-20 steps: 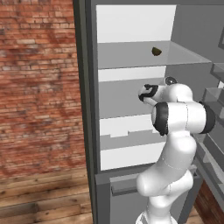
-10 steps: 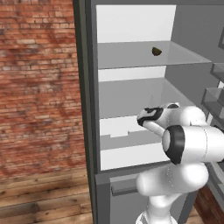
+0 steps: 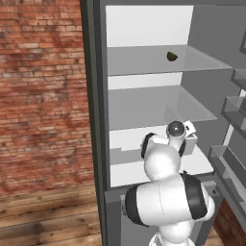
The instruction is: Pick up both kiwis from the fridge and place them inside the tupperware on the counter.
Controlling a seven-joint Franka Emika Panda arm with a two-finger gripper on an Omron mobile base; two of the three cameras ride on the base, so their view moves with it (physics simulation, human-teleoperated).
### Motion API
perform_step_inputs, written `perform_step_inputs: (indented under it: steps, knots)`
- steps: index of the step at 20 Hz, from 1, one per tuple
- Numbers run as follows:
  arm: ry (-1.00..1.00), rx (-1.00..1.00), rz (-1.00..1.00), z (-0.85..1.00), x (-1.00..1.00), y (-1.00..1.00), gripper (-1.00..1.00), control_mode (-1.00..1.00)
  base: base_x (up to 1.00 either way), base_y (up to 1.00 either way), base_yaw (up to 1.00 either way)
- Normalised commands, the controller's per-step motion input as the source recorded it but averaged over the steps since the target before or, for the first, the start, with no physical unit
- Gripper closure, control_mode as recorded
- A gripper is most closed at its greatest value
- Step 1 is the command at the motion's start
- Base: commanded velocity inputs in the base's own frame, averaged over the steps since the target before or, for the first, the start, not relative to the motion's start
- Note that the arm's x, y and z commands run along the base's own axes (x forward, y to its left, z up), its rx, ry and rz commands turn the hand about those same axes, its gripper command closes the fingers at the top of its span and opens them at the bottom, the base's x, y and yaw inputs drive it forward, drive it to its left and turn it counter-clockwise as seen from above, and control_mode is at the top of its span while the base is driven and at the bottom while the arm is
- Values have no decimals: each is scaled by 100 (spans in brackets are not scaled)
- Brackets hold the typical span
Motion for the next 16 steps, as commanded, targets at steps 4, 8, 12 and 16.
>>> perform_step_inputs:
  steps: [4,8,12,16]
  knots:
    - [69,0,0,100,-22,60,100,-100,0,0,0]
    - [55,0,0,96,-24,61,100,-100,0,0,0]
    - [22,-3,0,55,-48,64,100,-100,0,0,0]
    - [-1,-6,0,6,-74,67,100,-100,0,0,0]
